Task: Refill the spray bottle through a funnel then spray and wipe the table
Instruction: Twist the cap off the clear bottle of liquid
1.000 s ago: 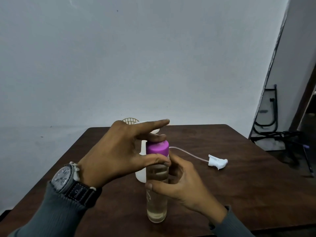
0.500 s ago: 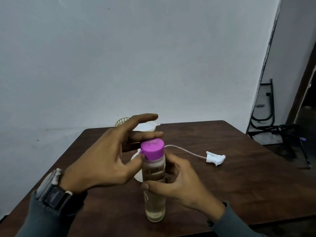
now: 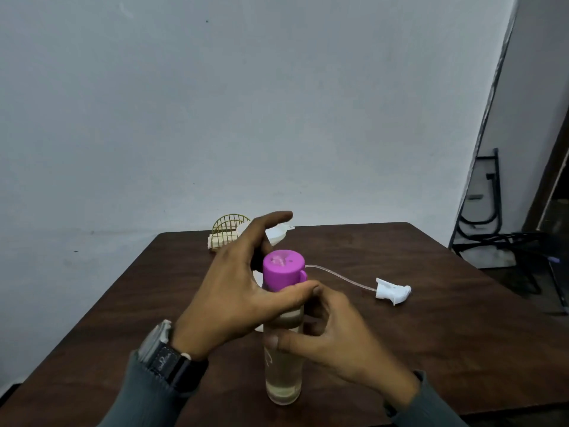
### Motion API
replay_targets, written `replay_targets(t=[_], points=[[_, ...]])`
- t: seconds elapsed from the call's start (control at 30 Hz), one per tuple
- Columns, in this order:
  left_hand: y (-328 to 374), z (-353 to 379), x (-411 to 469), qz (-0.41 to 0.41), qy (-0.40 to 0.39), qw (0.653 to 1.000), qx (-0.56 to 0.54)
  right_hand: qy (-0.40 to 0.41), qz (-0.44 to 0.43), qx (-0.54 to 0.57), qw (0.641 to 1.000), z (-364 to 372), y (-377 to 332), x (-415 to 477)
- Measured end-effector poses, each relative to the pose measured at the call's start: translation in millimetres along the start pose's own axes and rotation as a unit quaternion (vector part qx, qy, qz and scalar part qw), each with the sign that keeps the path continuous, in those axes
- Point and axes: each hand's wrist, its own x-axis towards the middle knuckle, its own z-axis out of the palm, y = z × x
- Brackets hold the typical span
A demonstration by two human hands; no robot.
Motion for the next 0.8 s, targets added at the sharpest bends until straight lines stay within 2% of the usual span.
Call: replay_targets(t=[0.1, 0.2, 0.27, 0.33, 0.4, 0.53, 0.7, 0.8], points=[[-1.3, 4.4, -4.1, 0.001, 0.034, 0.999, -0.026, -0.072, -0.008, -0.023, 0.997, -17.8, -5.4, -1.2], [-5.6, 10.9, -9.0, -0.023, 0.065, 0.996, -0.062, 0.008, -0.082, -0.007, 0.997, -31.2, -29.9, 1.9], [-8.1, 18.4, -14.3, -0.039, 0.082, 0.991, -0.093, 0.059, -0.135, -0.103, 0.984, -32.9, -53.2, 7.7], [-10.4, 24.0, -19.1, -0.053, 0.095, 0.986, -0.126, 0.058, -0.163, -0.243, 0.954, -31.4, -73.9, 16.9], [-12.5, 25.2, -20.7, -0.062, 0.106, 0.982, -0.141, 0.029, -0.173, -0.339, 0.924, -28.9, -90.1, 27.1], [-12.5, 24.5, -20.0, -0.072, 0.106, 0.981, -0.144, -0.051, -0.116, -0.394, 0.911, -35.2, -112.1, 36.6], [-16.3, 20.0, -20.6, -0.077, 0.079, 0.984, -0.144, -0.153, -0.094, -0.357, 0.917, -44.0, -119.6, 38.0], [-15.4, 20.3, -24.6, -0.083, 0.078, 0.984, -0.138, -0.199, -0.053, -0.333, 0.92, -47.6, -120.7, 43.3]])
